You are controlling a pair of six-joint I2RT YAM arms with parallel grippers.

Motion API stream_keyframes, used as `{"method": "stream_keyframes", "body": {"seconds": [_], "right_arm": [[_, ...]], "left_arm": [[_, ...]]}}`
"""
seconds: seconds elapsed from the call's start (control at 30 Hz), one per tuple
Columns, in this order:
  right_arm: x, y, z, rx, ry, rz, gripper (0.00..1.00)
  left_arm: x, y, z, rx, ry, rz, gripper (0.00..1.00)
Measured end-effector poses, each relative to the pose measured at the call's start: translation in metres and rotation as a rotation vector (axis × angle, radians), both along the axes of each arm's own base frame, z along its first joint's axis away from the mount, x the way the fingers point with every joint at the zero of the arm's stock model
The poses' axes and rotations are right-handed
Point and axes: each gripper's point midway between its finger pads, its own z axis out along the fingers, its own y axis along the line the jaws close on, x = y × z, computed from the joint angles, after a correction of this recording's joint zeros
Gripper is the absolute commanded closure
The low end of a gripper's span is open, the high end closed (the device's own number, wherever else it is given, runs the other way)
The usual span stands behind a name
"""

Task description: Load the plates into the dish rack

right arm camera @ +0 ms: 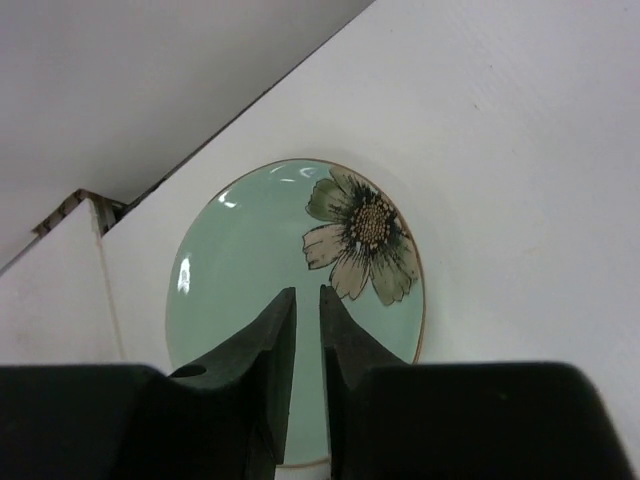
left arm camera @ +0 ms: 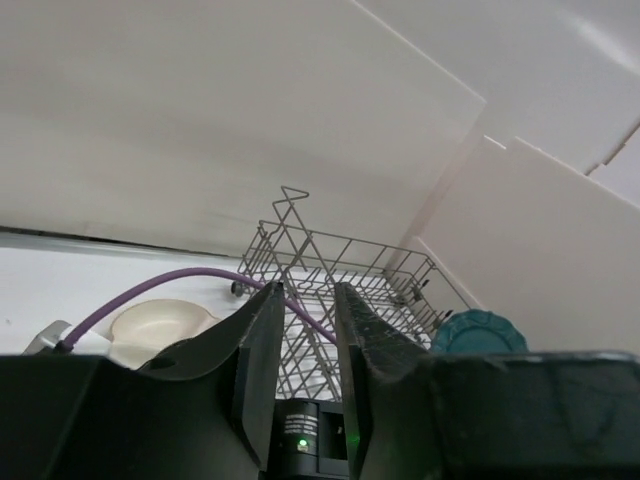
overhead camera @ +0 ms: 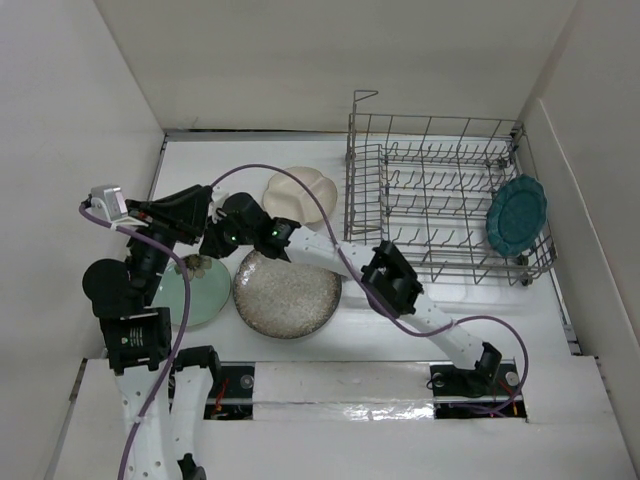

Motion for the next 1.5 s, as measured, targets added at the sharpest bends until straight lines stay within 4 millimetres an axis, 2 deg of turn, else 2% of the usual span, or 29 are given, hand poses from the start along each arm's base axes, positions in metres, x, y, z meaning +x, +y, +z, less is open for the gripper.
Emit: {"method": "stream_keyframes", "body": {"seconds": [0.1, 0.13, 0.23, 0.5, 0.6, 0.8, 1.0, 1.23, 1.43, 1.5], "right_arm": [[0.006, 0.007, -0.017, -0.02, 0.027, 0.016, 0.64], [0.007, 0.006, -0.023, -0.028, 0.04, 0.018, 0.58], [0.012, 0.0, -0.036, -0.055, 0.078, 0.016, 0.5], [0.022, -0.009, -0.043, -0.067, 0.112, 0.001, 0.42], [0.019, -0.009, -0.052, -0.072, 0.13, 0.008, 0.42], [0.012, -0.01, -0.095, -0.109, 0.197, 0.024, 0.42], [0.008, -0.005, -0.094, -0.089, 0.193, 0.044, 0.43], [-0.011, 0.002, -0.094, -0.077, 0.218, 0.092, 0.48], [-0.02, 0.002, -0.095, -0.075, 0.248, 0.122, 0.6], [-0.021, 0.002, -0.097, -0.075, 0.257, 0.127, 0.69]], "left_arm": [[-0.002, 0.001, -0.003, 0.016, 0.004, 0.012, 0.73], [-0.002, 0.001, -0.004, 0.022, 0.006, 0.015, 0.72], [0.0, 0.002, -0.01, 0.038, 0.024, 0.021, 0.71], [0.005, 0.004, -0.021, 0.068, 0.048, 0.029, 0.71], [0.008, 0.004, -0.028, 0.071, 0.065, 0.025, 0.71], [0.014, 0.004, -0.041, 0.071, 0.098, 0.018, 0.71], [0.016, 0.003, -0.043, 0.073, 0.105, 0.014, 0.71], [0.016, 0.003, -0.044, 0.082, 0.104, 0.013, 0.71], [0.016, 0.003, -0.044, 0.092, 0.099, 0.019, 0.71], [0.017, 0.004, -0.044, 0.094, 0.1, 0.025, 0.71]]}}
